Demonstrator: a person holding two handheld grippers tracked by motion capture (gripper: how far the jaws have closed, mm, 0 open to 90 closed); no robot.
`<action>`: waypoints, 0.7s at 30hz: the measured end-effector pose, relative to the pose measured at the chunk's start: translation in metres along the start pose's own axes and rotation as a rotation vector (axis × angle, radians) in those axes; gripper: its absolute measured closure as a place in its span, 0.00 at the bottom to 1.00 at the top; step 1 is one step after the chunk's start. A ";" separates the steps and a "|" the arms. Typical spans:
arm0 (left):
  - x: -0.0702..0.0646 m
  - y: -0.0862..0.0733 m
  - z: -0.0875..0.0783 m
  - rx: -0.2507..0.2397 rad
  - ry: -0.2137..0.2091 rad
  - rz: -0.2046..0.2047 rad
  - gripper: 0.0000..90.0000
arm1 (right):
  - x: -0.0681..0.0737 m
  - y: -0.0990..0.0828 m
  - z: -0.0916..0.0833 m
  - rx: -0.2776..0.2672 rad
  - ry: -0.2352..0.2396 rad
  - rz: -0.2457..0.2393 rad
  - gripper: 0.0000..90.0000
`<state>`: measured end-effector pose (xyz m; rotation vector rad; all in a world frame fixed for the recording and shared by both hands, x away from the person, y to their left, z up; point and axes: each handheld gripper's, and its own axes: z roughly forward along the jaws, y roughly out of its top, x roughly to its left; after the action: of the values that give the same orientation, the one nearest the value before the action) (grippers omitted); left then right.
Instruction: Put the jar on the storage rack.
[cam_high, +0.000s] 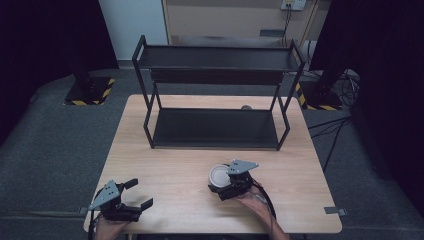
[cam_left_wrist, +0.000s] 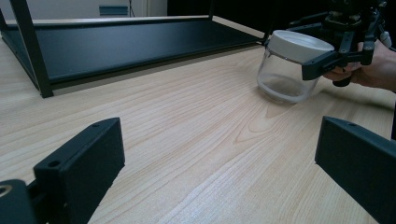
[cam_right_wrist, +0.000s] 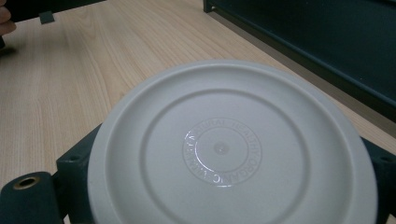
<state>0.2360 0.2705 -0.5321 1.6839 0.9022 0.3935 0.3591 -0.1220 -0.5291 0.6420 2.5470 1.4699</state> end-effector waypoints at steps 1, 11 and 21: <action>0.000 0.000 0.000 0.000 0.000 0.000 0.00 | 0.000 0.001 0.000 -0.001 -0.001 -0.002 0.11; 0.000 0.000 0.000 0.000 0.000 0.000 0.00 | -0.002 0.008 -0.003 0.002 -0.004 0.003 0.11; 0.000 0.000 0.000 0.002 0.000 0.001 0.00 | -0.006 0.019 -0.005 -0.008 -0.012 0.003 0.11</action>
<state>0.2361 0.2703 -0.5321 1.6857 0.9026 0.3936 0.3682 -0.1202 -0.5111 0.6514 2.5314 1.4718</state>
